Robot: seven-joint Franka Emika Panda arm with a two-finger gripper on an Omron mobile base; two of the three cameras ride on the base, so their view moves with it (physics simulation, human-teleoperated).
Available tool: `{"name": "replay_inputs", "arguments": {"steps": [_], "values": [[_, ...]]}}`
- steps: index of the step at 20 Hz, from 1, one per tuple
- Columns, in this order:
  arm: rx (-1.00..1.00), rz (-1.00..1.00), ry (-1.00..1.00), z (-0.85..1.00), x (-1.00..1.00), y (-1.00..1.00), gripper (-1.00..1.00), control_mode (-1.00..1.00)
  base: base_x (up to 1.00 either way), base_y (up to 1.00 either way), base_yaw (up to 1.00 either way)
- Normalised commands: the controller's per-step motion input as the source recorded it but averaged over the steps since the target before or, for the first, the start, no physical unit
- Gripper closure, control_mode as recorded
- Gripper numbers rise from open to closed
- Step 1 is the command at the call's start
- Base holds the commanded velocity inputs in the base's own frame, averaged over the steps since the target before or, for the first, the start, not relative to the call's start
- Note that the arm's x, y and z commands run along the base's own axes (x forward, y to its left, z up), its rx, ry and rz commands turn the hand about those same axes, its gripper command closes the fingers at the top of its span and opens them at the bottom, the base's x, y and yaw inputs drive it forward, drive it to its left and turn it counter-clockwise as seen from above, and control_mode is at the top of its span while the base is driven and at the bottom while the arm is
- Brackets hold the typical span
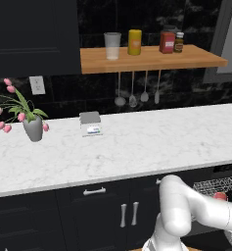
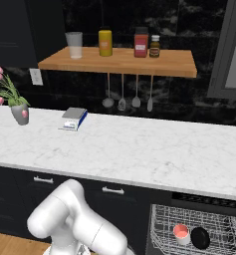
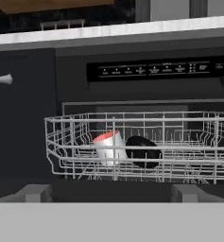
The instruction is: Pick up the cup and bowl from the counter, place them in the dishwasher, and close the dishwasher door.
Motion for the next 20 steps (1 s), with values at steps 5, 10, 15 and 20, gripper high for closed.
{"name": "replay_inputs", "arguments": {"steps": [5, 10, 15, 20], "values": [[0.00, 0.01, 0.17, -0.82, -0.04, -0.20, -1.00, -1.00, 0.00, 0.00, 0.00], [0.00, 0.00, 0.25, -0.97, 0.30, -0.15, -1.00, -1.00, 0.00, 0.00, 0.00], [0.00, 0.00, 0.15, -0.70, 0.44, -0.33, -1.00, -1.00, 0.00, 0.00, 0.00], [0.01, 0.02, 0.03, -0.50, 0.57, -0.14, -1.00, -1.00, 0.00, 0.00, 0.00]]}}
